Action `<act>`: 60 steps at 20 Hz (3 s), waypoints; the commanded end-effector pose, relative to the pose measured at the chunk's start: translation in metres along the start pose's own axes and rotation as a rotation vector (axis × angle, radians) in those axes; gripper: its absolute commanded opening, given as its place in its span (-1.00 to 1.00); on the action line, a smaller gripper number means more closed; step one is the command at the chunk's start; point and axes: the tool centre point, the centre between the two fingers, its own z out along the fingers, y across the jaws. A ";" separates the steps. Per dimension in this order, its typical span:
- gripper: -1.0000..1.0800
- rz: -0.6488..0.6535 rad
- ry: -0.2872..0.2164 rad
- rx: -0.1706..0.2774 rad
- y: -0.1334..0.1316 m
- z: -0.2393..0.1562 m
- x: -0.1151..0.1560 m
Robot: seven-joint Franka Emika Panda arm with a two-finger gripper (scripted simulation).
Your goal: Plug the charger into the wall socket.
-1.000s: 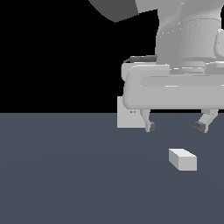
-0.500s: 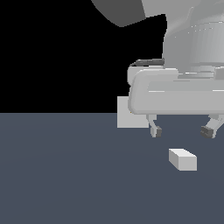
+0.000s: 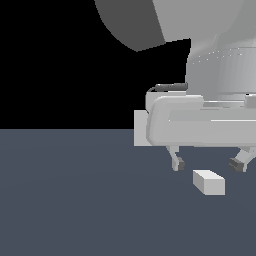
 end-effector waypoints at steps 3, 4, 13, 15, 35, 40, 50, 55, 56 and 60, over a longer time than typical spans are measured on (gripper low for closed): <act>0.92 0.000 0.000 0.001 0.000 0.018 -0.004; 0.92 0.000 0.000 0.001 0.000 0.020 -0.005; -1.00 -0.001 0.000 0.001 0.000 0.026 -0.006; -1.00 -0.001 0.000 0.001 0.000 0.026 -0.006; -1.00 -0.011 0.001 0.004 -0.039 -0.012 0.040; -1.00 -0.017 0.001 0.004 -0.058 -0.031 0.063; -1.00 -0.021 0.000 0.004 -0.071 -0.045 0.081; -1.00 -0.022 0.001 0.005 -0.071 -0.044 0.082; -1.00 -0.022 0.001 0.005 -0.071 -0.044 0.083; -1.00 -0.022 0.001 0.005 -0.071 -0.043 0.090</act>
